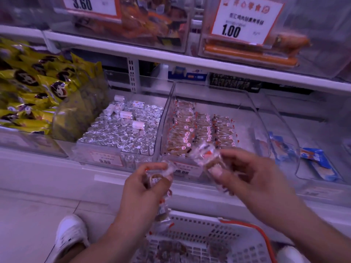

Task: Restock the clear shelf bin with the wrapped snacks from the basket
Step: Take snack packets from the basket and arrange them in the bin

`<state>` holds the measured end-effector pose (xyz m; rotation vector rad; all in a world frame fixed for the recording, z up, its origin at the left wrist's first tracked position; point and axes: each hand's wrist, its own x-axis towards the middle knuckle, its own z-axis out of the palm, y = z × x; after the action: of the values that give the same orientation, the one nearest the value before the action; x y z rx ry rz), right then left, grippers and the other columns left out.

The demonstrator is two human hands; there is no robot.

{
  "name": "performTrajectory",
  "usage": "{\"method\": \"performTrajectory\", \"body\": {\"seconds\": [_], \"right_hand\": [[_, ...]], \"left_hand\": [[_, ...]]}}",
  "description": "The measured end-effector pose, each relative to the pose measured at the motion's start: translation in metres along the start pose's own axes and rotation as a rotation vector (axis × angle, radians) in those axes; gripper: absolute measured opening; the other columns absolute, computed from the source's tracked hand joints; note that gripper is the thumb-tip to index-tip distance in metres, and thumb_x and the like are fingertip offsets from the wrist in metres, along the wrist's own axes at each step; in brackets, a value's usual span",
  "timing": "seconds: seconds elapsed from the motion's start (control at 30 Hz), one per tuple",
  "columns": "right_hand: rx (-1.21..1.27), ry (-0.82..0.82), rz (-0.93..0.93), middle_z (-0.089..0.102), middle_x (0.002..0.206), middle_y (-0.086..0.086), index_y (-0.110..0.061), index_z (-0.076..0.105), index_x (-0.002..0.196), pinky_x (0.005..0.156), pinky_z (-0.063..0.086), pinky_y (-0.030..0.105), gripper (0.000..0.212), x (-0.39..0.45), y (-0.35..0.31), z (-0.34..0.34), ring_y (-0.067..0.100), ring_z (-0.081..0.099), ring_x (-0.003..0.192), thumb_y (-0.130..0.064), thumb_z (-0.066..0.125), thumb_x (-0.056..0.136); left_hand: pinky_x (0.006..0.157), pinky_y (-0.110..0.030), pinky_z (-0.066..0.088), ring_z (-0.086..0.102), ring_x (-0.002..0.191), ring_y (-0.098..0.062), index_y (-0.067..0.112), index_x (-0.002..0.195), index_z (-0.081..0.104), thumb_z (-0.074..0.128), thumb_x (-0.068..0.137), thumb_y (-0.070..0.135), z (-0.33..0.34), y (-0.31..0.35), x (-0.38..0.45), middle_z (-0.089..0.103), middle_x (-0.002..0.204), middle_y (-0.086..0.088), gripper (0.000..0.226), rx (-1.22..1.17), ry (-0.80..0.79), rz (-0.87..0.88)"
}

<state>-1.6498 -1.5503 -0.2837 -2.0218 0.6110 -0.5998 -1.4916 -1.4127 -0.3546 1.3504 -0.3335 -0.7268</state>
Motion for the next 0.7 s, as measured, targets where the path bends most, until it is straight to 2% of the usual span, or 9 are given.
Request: {"method": "performTrajectory", "body": {"seconds": [0.1, 0.17, 0.27, 0.37, 0.4, 0.53, 0.6, 0.7], "right_hand": [[-0.374, -0.148, -0.023, 0.073, 0.094, -0.015, -0.034, 0.071, 0.109, 0.075, 0.047, 0.008, 0.024, 0.065, -0.023, -0.008, -0.002, 0.066, 0.084, -0.033, 0.075, 0.085], [-0.599, -0.303, 0.029, 0.07, 0.098, -0.012, -0.028, 0.07, 0.119, 0.079, 0.05, 0.021, 0.031, 0.098, -0.024, -0.001, 0.003, 0.064, 0.085, -0.032, 0.071, 0.088], [-0.699, -0.507, 0.031, 0.074, 0.103, -0.004, -0.028, 0.072, 0.116, 0.08, 0.051, 0.028, 0.026, 0.114, -0.016, 0.024, 0.012, 0.068, 0.089, -0.027, 0.069, 0.091], [-0.808, -0.473, -0.015, 0.068, 0.125, -0.007, -0.029, 0.065, 0.129, 0.08, 0.04, 0.019, 0.038, 0.115, -0.011, 0.035, 0.006, 0.063, 0.1, -0.027, 0.067, 0.091], [-0.823, -0.469, -0.026, 0.068, 0.125, -0.006, -0.028, 0.065, 0.13, 0.081, 0.04, 0.018, 0.039, 0.115, -0.01, 0.034, 0.005, 0.062, 0.1, -0.027, 0.067, 0.091], [-0.811, -0.54, -0.043, 0.069, 0.101, -0.012, -0.029, 0.07, 0.122, 0.079, 0.045, 0.019, 0.033, 0.113, -0.008, 0.026, -0.002, 0.058, 0.085, -0.021, 0.068, 0.09], [-0.816, -0.497, -0.085, 0.073, 0.096, -0.01, -0.028, 0.074, 0.114, 0.079, 0.047, 0.02, 0.028, 0.113, -0.004, 0.028, -0.003, 0.06, 0.082, -0.019, 0.071, 0.088], [-0.783, -0.408, -0.089, 0.075, 0.079, -0.015, -0.028, 0.079, 0.09, 0.064, 0.043, 0.014, 0.011, 0.122, 0.001, 0.035, -0.009, 0.06, 0.065, -0.027, 0.081, 0.079]], "left_hand": [[0.042, -0.026, 0.045, 0.053, 0.052, -0.019, 0.03, 0.09, 0.07, 0.078, 0.083, 0.023, -0.009, 0.009, 0.005, 0.059, 0.058, -0.004, 0.013, -0.026, 0.037, 0.008], [0.041, -0.023, 0.041, 0.049, 0.047, -0.018, 0.026, 0.092, 0.07, 0.078, 0.083, 0.02, -0.014, 0.012, 0.007, 0.056, 0.058, -0.007, 0.013, -0.056, 0.037, 0.013], [0.042, -0.021, 0.034, 0.042, 0.042, -0.016, 0.021, 0.093, 0.07, 0.075, 0.086, 0.01, -0.019, 0.013, 0.013, 0.053, 0.058, -0.011, 0.014, -0.066, 0.029, 0.04], [0.041, -0.022, 0.035, 0.043, 0.043, -0.016, 0.023, 0.091, 0.07, 0.074, 0.087, 0.009, -0.023, 0.014, 0.017, 0.053, 0.058, -0.009, 0.016, -0.084, 0.04, 0.053], [0.041, -0.023, 0.035, 0.043, 0.043, -0.016, 0.025, 0.091, 0.07, 0.074, 0.086, 0.011, -0.024, 0.016, 0.017, 0.053, 0.057, -0.007, 0.015, -0.089, 0.046, 0.061], [0.042, -0.023, 0.04, 0.047, 0.044, -0.014, 0.026, 0.091, 0.071, 0.075, 0.086, 0.012, -0.029, 0.019, 0.018, 0.055, 0.058, -0.003, 0.015, -0.092, 0.073, 0.079], [0.041, -0.022, 0.039, 0.045, 0.041, -0.011, 0.026, 0.091, 0.07, 0.074, 0.087, 0.012, -0.03, 0.02, 0.017, 0.051, 0.056, -0.003, 0.016, -0.105, 0.06, 0.059], [0.04, -0.022, 0.04, 0.051, 0.047, -0.016, 0.025, 0.09, 0.07, 0.075, 0.086, 0.011, -0.028, 0.021, 0.016, 0.054, 0.059, -0.004, 0.015, -0.087, 0.07, 0.068]]}}
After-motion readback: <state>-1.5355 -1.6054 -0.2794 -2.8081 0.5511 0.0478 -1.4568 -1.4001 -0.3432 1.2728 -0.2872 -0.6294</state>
